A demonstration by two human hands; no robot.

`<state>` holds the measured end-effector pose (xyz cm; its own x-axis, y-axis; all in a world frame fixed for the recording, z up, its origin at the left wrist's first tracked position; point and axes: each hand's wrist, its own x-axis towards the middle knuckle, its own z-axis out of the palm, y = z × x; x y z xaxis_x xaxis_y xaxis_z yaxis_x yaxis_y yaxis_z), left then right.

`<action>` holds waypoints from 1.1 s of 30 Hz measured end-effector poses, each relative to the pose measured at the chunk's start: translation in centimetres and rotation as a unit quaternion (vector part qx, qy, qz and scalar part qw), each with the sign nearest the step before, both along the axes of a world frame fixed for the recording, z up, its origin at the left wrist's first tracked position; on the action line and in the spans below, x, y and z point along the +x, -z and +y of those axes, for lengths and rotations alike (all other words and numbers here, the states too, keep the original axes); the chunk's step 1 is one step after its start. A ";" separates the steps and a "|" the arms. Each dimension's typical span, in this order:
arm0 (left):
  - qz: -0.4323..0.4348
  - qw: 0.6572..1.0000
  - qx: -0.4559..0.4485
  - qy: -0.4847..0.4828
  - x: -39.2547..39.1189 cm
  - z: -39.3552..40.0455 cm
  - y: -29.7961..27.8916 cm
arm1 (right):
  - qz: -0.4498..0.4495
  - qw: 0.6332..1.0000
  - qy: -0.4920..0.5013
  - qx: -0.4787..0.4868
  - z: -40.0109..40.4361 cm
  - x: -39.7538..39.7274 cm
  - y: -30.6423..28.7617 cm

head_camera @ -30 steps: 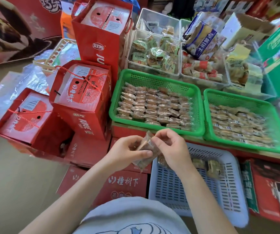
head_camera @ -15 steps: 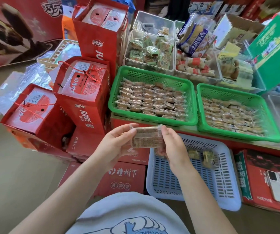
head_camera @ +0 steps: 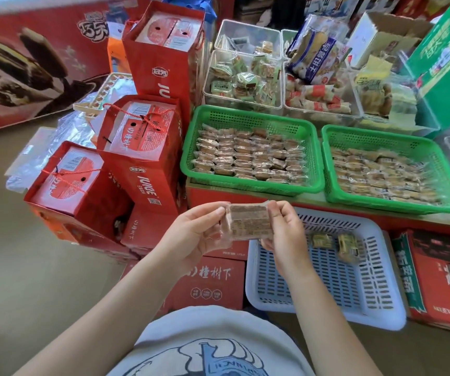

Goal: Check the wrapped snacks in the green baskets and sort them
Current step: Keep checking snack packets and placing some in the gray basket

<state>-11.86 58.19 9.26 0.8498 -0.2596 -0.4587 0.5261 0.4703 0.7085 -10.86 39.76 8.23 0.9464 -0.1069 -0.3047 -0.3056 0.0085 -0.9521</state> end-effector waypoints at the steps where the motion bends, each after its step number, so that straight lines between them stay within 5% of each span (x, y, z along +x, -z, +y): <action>1: 0.020 1.000 0.010 -0.017 0.1 0.0 0.3 | 0.004 1.000 0.011 -0.020 0.1 0.0 0.2; 9: 0.086 0.995 0.050 -0.029 0.0 -0.6 1.9 | -0.023 0.991 0.071 -0.110 0.0 -0.2 0.4; 18: 0.043 0.999 -0.007 -0.004 0.1 -0.2 1.9 | 0.070 0.984 0.004 0.167 -1.0 0.2 0.1; 21: 0.015 0.994 0.105 -0.016 0.1 -0.6 2.3 | 0.075 0.981 0.012 0.179 -0.8 0.5 -0.1; 25: -0.205 0.935 0.288 0.023 -0.3 -0.8 2.9 | 0.137 0.969 0.050 0.200 -0.3 0.9 -0.1; 29: -0.417 0.780 0.457 0.099 0.1 -0.1 3.8 | 0.210 0.937 0.062 0.273 0.0 1.2 -0.6; 31: -0.410 0.777 0.475 0.052 0.6 0.2 3.6 | 0.228 0.934 0.047 0.273 -0.2 1.4 -0.5; 33: -0.344 0.820 0.456 0.044 1.0 0.6 3.2 | 0.229 0.955 0.008 0.189 -0.6 1.5 -0.3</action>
